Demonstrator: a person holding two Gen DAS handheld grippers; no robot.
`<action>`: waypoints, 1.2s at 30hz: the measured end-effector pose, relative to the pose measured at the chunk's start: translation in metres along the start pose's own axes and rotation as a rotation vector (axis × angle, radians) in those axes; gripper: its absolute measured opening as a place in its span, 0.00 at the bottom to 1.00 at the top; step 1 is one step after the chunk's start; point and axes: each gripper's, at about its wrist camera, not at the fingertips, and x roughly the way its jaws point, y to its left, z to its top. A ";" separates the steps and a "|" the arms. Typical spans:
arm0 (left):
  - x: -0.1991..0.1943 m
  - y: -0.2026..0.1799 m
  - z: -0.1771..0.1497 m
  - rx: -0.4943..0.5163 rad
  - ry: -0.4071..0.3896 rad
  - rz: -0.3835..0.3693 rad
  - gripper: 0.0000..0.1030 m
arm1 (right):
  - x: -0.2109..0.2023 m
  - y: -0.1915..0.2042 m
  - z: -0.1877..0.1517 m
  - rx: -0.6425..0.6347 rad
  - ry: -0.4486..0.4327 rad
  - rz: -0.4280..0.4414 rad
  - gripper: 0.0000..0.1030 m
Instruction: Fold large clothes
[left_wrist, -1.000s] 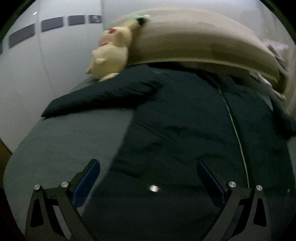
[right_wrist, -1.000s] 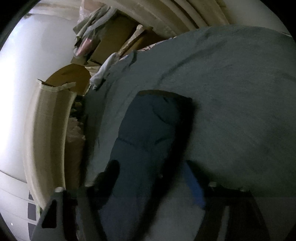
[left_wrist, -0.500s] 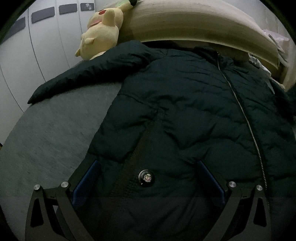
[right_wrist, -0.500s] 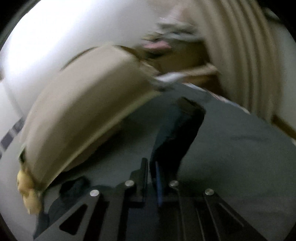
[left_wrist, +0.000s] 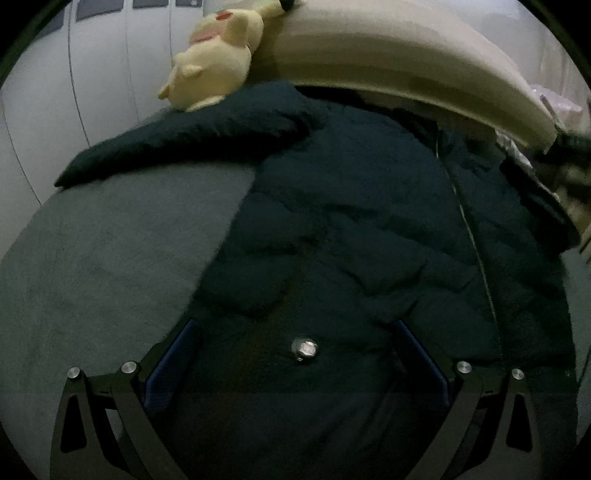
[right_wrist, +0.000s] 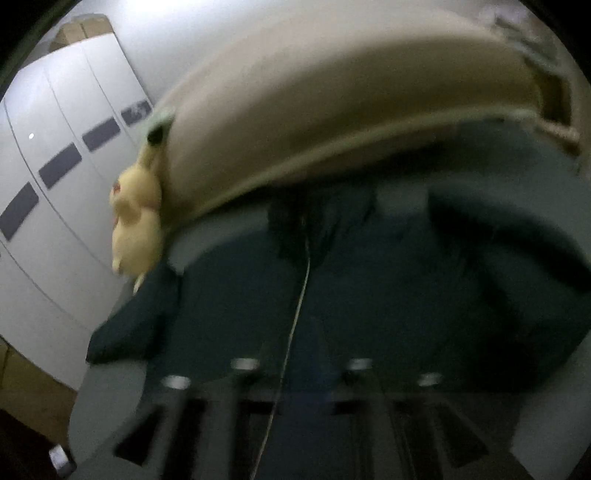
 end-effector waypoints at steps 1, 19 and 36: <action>-0.003 0.002 0.002 -0.004 -0.008 -0.004 1.00 | 0.001 -0.006 -0.007 0.020 0.011 0.028 1.00; -0.015 -0.119 0.119 0.122 0.031 -0.348 1.00 | -0.088 -0.116 -0.096 0.070 -0.333 -0.355 1.00; 0.153 -0.352 0.232 -0.174 0.431 -0.605 1.00 | -0.063 -0.184 -0.132 0.367 -0.341 -0.168 1.00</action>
